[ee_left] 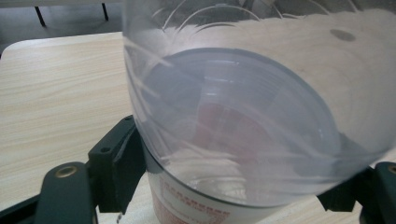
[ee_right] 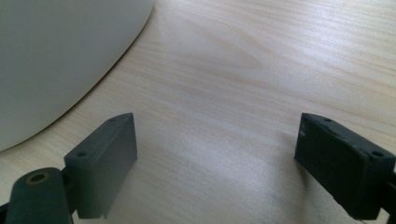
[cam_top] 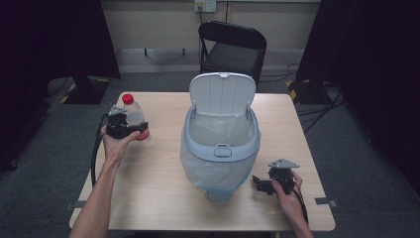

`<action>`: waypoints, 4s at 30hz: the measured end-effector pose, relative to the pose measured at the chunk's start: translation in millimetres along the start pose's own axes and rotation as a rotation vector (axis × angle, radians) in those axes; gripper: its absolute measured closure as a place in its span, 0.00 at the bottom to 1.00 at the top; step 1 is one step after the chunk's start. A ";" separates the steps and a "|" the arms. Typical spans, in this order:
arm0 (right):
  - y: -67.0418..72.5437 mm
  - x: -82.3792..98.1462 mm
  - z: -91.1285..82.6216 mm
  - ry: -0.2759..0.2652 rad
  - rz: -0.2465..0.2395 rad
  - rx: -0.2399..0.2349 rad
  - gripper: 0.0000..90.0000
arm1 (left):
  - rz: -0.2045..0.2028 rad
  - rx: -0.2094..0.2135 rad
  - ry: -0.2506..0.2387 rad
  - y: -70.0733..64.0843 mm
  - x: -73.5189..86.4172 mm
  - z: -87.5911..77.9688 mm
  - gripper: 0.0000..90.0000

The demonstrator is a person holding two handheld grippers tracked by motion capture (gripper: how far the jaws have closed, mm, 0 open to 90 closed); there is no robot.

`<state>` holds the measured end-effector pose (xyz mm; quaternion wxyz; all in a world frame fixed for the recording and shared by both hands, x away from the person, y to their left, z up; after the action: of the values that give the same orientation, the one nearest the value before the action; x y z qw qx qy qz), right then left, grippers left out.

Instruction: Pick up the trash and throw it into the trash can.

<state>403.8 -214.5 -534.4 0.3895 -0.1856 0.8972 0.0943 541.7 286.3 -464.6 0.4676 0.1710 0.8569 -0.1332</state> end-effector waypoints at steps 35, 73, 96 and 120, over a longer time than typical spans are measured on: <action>0.0 0.0 0.0 0.000 0.001 0.000 0.13 | -0.039 0.163 -0.103 -46.8 10.9 -52.7 0.31; -0.1 -0.1 0.0 0.001 -0.001 -0.001 0.13 | 0.113 0.264 -0.523 -130.9 -76.6 -175.0 0.31; 0.0 0.0 0.0 0.001 0.000 -0.002 0.13 | 0.155 0.362 -0.672 -175.1 -125.7 -206.9 0.31; 0.1 0.0 0.0 0.001 0.000 -0.003 0.13 | 0.196 0.588 -0.490 -243.9 -150.5 -145.8 0.30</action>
<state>403.8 -214.4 -534.4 0.3888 -0.1862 0.8972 0.0954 405.5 96.6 -243.5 0.5999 0.3419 0.6248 -0.3646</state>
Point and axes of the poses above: each handheld gripper's, and its own axes: z roughly forward along the jaws, x roughly out of its underside, y roughly to its left, the point moved 5 cm from there along z, roughly forward along the jaws, and after that the axes turned 3 degrees about z, right-handed, at the moved point
